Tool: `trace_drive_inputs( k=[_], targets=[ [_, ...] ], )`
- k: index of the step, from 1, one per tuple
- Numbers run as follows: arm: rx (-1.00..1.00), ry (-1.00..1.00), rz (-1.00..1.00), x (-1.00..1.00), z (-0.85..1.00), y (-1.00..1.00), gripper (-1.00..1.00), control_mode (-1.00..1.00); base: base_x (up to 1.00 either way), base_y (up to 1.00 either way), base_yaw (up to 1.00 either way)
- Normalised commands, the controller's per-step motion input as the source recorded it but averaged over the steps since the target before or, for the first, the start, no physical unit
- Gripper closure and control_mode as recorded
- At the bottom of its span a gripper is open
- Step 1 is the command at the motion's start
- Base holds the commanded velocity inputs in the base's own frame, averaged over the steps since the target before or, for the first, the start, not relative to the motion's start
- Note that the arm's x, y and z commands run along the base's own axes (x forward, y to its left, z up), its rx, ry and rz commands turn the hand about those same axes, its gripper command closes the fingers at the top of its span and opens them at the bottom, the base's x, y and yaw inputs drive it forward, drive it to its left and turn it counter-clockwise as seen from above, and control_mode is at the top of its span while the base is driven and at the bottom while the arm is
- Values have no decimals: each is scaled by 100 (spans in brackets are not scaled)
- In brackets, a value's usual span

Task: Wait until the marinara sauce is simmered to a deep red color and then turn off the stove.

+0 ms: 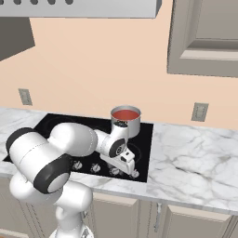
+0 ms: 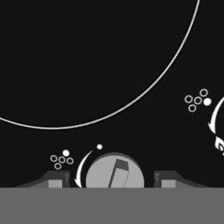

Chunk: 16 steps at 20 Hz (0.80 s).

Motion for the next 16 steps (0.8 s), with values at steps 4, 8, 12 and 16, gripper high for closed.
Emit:
trace_drive_inputs(
  k=[4,8,12,16],
  targets=[
    [0,0,0,0,0,0,100,-100,0,0,0],
    [0,0,0,0,0,0,100,-100,0,0,0],
    [0,1,-3,0,0,0,100,-100,0,0,0],
    [0,5,-18,0,0,-3,100,-100,0,0,0]
  ],
)
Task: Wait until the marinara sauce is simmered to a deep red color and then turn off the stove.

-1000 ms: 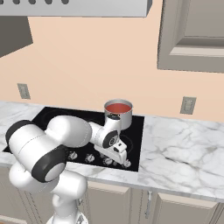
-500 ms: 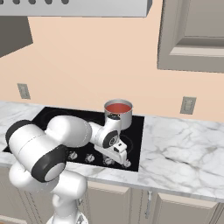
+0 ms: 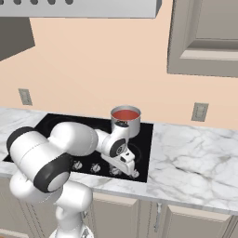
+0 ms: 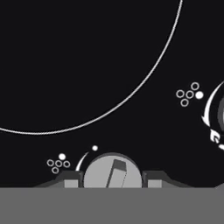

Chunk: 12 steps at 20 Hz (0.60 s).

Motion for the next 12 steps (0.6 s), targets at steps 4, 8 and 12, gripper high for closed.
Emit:
trace_drive_inputs(
  k=[4,8,12],
  targets=[
    [1,8,-29,0,-2,-11,100,-100,0,0,0],
    [2,11,-35,0,-8,-17,100,-100,0,0,0],
    [3,9,-37,-1,-10,-20,100,-100,0,0,0]
  ],
)
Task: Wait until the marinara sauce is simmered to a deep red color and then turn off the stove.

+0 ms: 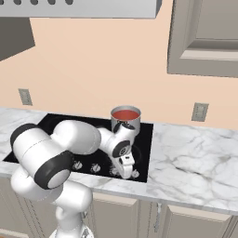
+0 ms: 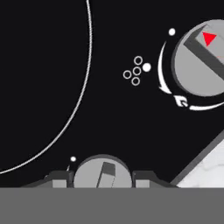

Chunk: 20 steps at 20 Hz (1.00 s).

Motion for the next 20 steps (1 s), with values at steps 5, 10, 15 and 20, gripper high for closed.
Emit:
trace_drive_inputs(
  k=[5,10,15,20],
  targets=[
    [3,9,-39,-2,-15,-18,100,-100,0,0,0],
    [3,9,-41,-4,-16,-17,100,-100,0,0,0],
    [1,9,-44,-2,-19,-15,100,-100,0,0,0],
    [1,9,-47,-1,-23,-12,100,-100,0,0,0]
  ],
)
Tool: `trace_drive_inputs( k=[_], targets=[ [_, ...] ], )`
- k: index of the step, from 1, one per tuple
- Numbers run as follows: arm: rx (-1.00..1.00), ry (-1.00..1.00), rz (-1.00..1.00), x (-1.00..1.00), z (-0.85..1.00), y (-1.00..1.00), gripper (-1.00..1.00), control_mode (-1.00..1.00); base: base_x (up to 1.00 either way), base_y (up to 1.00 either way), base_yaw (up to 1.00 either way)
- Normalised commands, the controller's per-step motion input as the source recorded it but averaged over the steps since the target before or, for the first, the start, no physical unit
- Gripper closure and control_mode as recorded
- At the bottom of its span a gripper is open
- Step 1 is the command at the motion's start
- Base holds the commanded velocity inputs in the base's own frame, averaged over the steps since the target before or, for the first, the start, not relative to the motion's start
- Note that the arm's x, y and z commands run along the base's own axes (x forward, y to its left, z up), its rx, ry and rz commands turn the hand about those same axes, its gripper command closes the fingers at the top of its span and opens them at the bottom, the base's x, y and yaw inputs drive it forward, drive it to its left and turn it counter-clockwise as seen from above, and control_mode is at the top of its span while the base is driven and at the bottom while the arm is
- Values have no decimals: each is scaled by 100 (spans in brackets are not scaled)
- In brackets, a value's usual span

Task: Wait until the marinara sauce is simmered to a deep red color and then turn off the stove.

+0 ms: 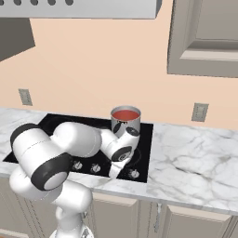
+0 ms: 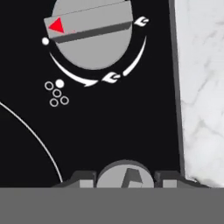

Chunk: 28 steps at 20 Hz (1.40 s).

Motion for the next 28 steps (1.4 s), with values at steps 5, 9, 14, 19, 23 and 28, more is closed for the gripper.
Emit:
trace_drive_inputs(
  k=[5,9,14,19,23,28],
  targets=[
    [0,10,-49,0,-28,-11,100,-100,0,0,0],
    [0,11,-49,0,-35,-7,100,-100,0,0,0],
    [0,11,-48,0,-39,0,100,-100,0,0,0],
    [0,9,-49,0,-44,-5,100,-100,0,0,0],
    [0,10,-54,0,-44,-17,100,-100,0,0,0],
    [2,8,-60,0,-44,-33,100,-100,0,0,0]
  ],
)
